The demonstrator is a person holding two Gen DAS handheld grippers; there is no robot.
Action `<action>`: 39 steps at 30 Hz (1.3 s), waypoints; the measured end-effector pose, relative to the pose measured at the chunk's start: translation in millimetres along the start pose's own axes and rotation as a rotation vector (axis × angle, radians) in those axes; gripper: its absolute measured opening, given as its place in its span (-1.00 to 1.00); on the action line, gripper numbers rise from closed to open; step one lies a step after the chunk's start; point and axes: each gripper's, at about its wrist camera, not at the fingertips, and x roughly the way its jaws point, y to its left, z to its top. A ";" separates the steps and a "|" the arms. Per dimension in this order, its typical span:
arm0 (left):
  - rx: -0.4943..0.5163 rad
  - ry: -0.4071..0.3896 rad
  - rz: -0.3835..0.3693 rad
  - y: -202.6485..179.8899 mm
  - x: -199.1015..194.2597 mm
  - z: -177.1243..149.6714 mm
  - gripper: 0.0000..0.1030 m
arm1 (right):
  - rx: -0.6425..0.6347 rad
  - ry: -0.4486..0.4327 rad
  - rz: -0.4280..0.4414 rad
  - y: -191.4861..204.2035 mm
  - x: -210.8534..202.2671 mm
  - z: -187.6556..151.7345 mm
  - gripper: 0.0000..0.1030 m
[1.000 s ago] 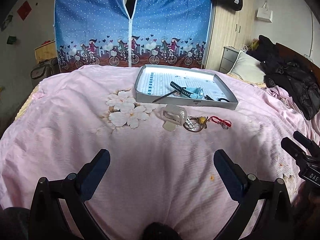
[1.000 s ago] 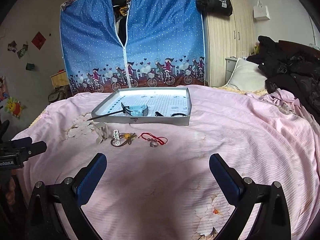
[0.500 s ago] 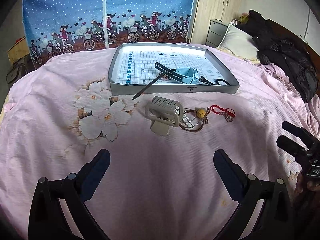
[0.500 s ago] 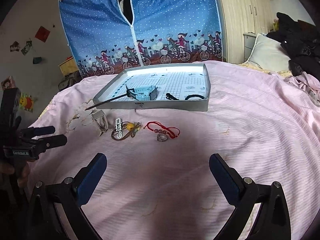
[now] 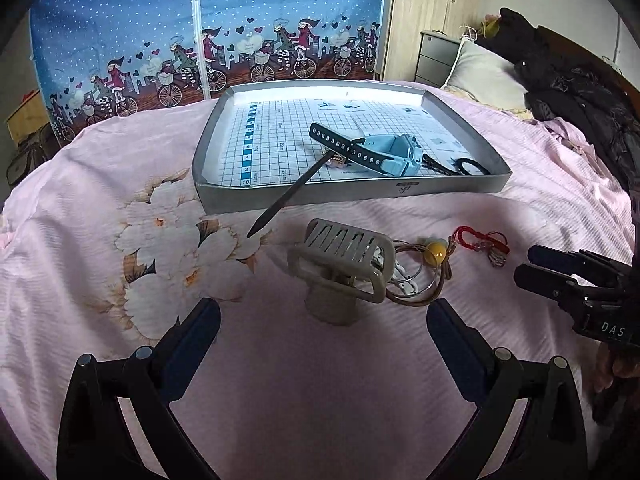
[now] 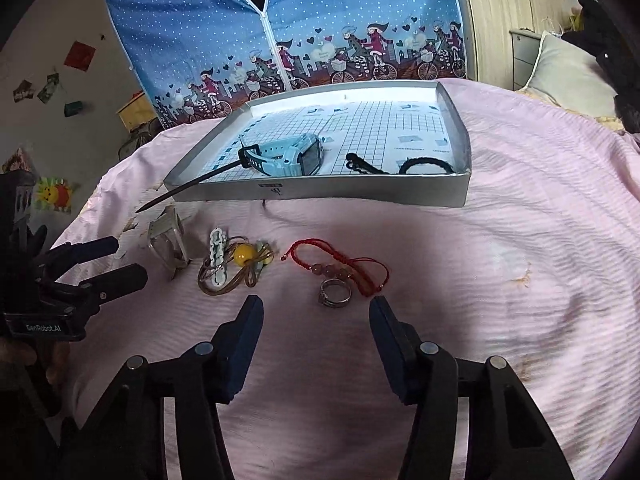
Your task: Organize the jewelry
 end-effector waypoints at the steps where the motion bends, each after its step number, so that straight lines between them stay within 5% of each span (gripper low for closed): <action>1: 0.003 0.000 0.000 -1.7 2.8 0.2 0.96 | -0.006 0.014 0.000 1.1 3.8 -0.4 -0.05; 13: -0.086 0.020 -0.089 18.5 20.8 16.7 0.84 | 0.029 0.033 -0.002 -8.4 26.3 5.8 -0.36; 24: -0.075 0.024 -0.121 16.1 27.3 22.4 0.79 | 0.031 0.024 0.002 -7.7 26.4 4.2 -0.37; 28: -0.102 0.049 -0.148 21.4 33.0 22.8 0.41 | 0.025 0.022 0.009 -6.8 26.6 4.0 -0.44; 39: -0.077 0.046 -0.184 14.7 31.2 22.1 0.21 | 0.030 0.021 0.023 -7.7 27.8 4.2 -0.50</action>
